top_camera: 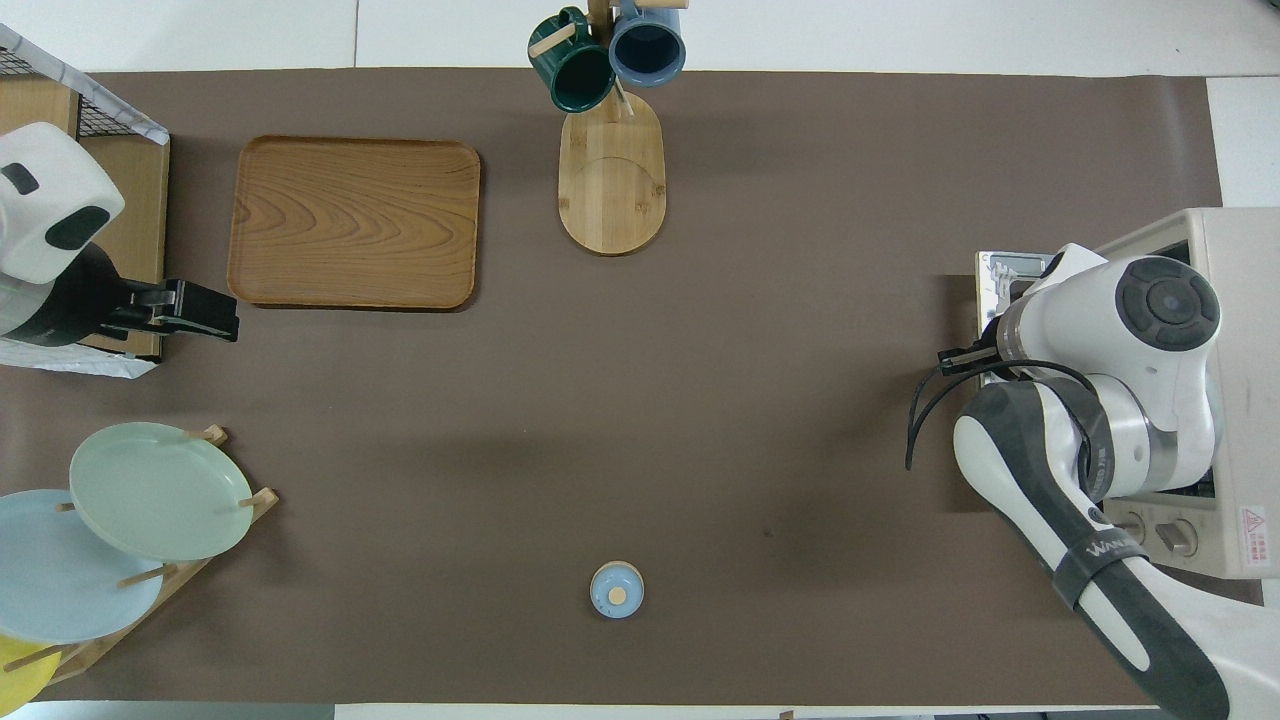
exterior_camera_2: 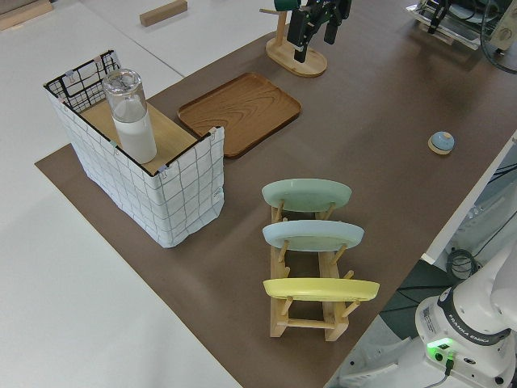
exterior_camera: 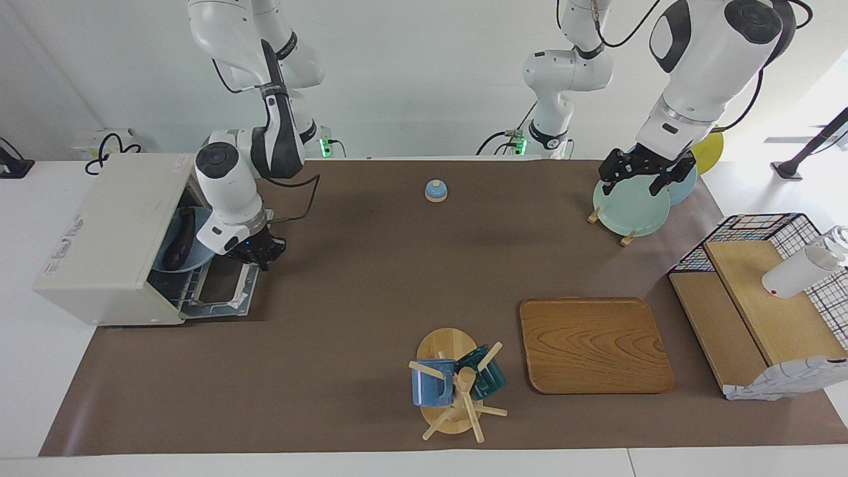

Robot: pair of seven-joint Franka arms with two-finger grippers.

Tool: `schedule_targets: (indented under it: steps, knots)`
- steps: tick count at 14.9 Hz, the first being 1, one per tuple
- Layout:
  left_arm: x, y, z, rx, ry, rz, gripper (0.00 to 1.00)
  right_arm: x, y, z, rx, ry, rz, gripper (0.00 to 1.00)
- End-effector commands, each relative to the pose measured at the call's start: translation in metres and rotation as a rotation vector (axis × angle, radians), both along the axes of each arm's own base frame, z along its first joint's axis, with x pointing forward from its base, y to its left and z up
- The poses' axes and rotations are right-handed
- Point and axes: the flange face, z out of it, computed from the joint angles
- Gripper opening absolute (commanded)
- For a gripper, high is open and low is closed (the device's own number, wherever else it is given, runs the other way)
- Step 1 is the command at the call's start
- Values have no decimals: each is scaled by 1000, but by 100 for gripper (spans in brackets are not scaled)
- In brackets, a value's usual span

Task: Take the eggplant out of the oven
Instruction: 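Reach the right gripper into the open toaster oven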

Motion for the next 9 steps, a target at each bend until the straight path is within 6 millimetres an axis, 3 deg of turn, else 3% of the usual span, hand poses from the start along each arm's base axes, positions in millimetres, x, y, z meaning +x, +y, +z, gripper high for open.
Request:
schedule_targets:
  steps: [1,3,9]
  knots:
    - [-1,3,5,-15,-10,3,100,1,-38,-3,-32,-14,-39,0]
    - [-1,3,5,-13,-8,3,100,3,-29,-17,-31,-6,-33,0]
    - [-1,3,5,-15,-10,3,100,-7,-22,-34,-3,-16,-73,0]
